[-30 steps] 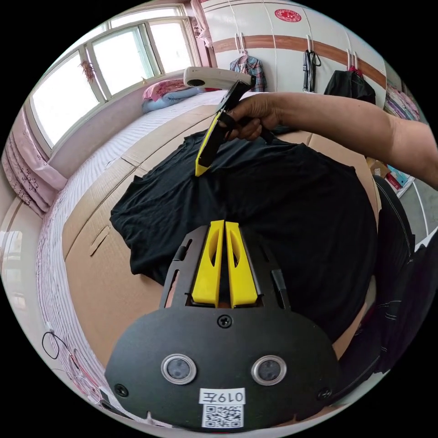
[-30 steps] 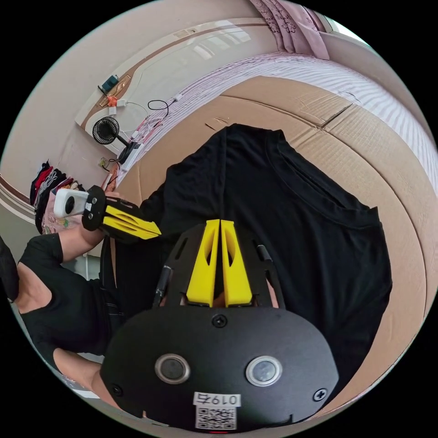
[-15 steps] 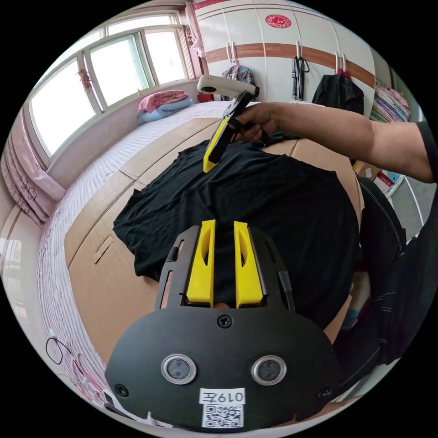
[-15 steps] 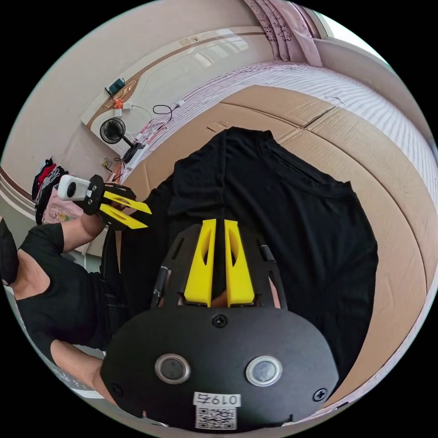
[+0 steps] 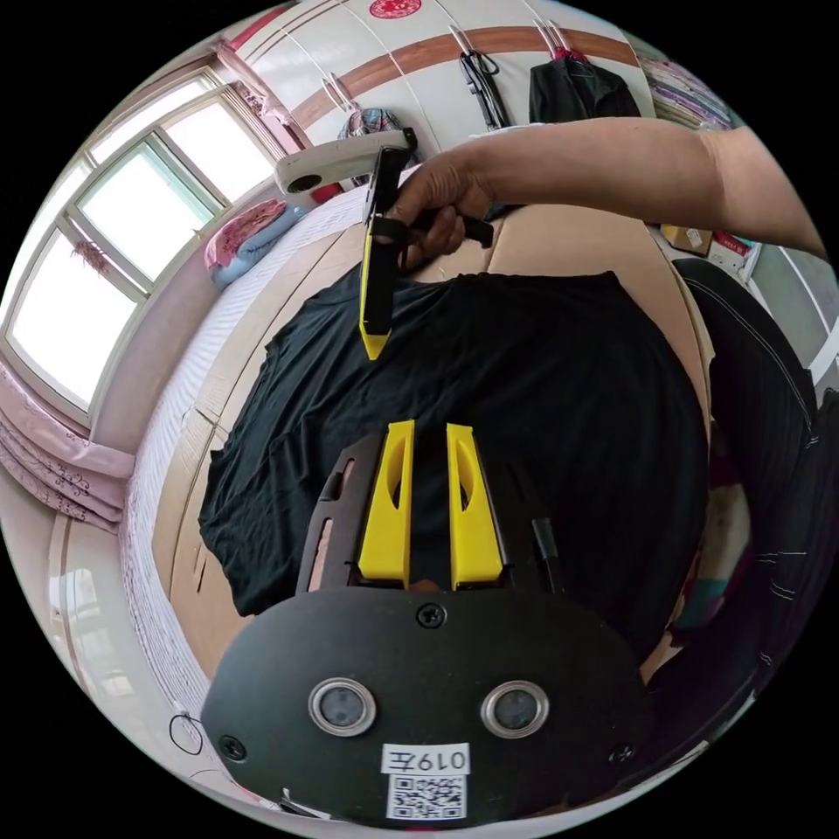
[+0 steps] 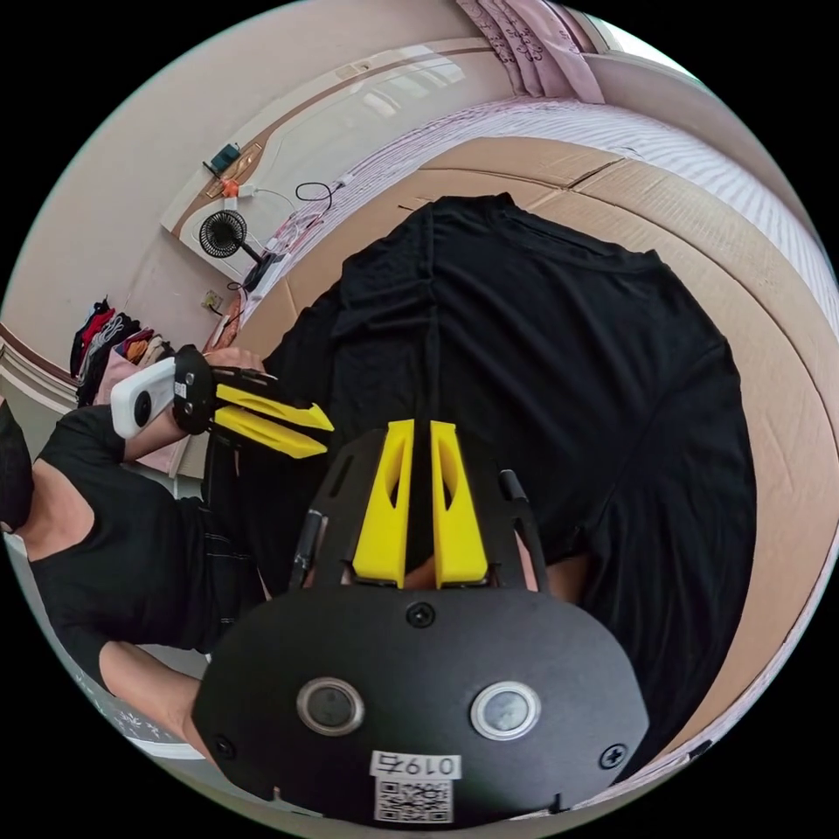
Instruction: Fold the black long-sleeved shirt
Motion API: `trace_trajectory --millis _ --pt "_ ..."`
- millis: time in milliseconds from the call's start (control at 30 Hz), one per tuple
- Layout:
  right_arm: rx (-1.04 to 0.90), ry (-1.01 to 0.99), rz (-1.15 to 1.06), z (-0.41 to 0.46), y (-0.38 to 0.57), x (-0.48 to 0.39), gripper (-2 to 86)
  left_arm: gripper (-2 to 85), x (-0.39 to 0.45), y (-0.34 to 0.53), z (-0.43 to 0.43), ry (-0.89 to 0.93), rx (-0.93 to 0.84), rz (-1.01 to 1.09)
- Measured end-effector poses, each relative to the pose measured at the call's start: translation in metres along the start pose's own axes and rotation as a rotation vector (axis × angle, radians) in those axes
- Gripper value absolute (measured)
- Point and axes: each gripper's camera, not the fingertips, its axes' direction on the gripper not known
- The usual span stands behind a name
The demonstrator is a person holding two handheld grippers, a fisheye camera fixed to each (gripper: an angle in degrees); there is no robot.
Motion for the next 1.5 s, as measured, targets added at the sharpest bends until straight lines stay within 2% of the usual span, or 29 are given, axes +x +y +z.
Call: trace_trajectory --millis 233,733,867,1000,1200,1267,1333,1500 --pt "0.024 -0.014 0.009 0.009 0.027 0.007 -0.6 1.4 -0.004 -0.005 -0.001 0.015 -0.007 -0.051" --pt "0.036 0.015 0.04 0.01 0.081 0.018 -0.9 0.9 -0.001 -0.018 -0.027 0.037 0.041 -0.096" --pt "-0.042 0.059 0.05 0.032 0.092 0.019 -0.9 0.8 -0.002 -0.021 -0.018 0.069 0.002 -0.09" --pt "-0.013 0.052 0.051 0.035 0.11 0.02 -0.9 0.9 -0.002 -0.02 -0.016 0.099 -0.01 -0.098" --pt "0.02 0.057 0.037 0.044 0.14 0.016 0.7 1.2 0.0 -0.022 -0.022 0.112 0.001 -0.126" --pt "0.016 0.068 0.037 0.045 0.153 0.013 4.8 1.5 0.0 -0.022 -0.027 0.128 0.003 -0.133" --pt "0.048 0.073 0.032 0.039 0.168 0.01 5.4 2.0 -0.002 -0.019 -0.036 0.119 0.018 -0.157" --pt "0.108 0.081 0.028 0.025 0.217 0.002 5.1 3.1 0.021 -0.028 -0.071 0.092 0.125 -0.145"
